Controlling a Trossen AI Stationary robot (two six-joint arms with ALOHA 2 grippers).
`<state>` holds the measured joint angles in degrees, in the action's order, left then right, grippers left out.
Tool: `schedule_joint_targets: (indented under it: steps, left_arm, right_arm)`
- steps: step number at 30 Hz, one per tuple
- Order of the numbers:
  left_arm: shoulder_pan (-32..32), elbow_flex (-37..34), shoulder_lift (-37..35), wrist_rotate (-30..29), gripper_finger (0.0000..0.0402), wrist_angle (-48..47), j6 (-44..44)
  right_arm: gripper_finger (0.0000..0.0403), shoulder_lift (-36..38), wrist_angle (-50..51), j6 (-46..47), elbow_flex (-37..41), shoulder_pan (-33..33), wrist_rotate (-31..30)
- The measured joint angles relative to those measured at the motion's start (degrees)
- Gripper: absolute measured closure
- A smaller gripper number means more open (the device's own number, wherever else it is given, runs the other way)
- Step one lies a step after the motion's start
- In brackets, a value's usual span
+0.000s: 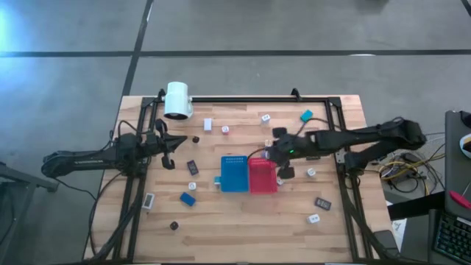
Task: Sort adapters and digital timers
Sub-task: Put the purple charger adaptor into the red bin
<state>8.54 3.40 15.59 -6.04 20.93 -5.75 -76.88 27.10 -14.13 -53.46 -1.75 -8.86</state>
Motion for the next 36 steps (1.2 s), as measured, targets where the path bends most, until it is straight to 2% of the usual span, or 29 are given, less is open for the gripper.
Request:
schedule_joint_targets:
  steps: [9, 13, 19, 32, 36]
  left_arm:
    - [0.01, -0.62, -0.01, 0.00, 0.0399, 0.04, -0.02]
    - [0.01, -0.79, -0.02, 0.00, 0.0399, 0.04, -0.01]
    - [0.01, -0.83, 0.00, 0.00, 0.0399, 0.04, -0.03]
    - [0.01, -0.85, -0.01, 0.00, 0.0399, 0.05, -0.18]
    - [0.01, -0.85, -0.01, -0.02, 0.0399, 0.05, -0.18]
  right_arm:
    - [0.0271, -14.52, 12.59, 1.05, -11.22, -2.75, 0.32]
    - [0.0271, -20.81, 14.48, 0.88, -14.17, -2.98, 0.42]
    - [0.0271, -27.61, 15.55, -0.04, -17.00, -3.13, 5.81]
    - [0.0269, -30.87, 17.19, 1.23, -18.18, -2.90, 5.97]
    - [0.0249, -30.86, 17.09, 1.98, -18.11, -2.87, 5.95]
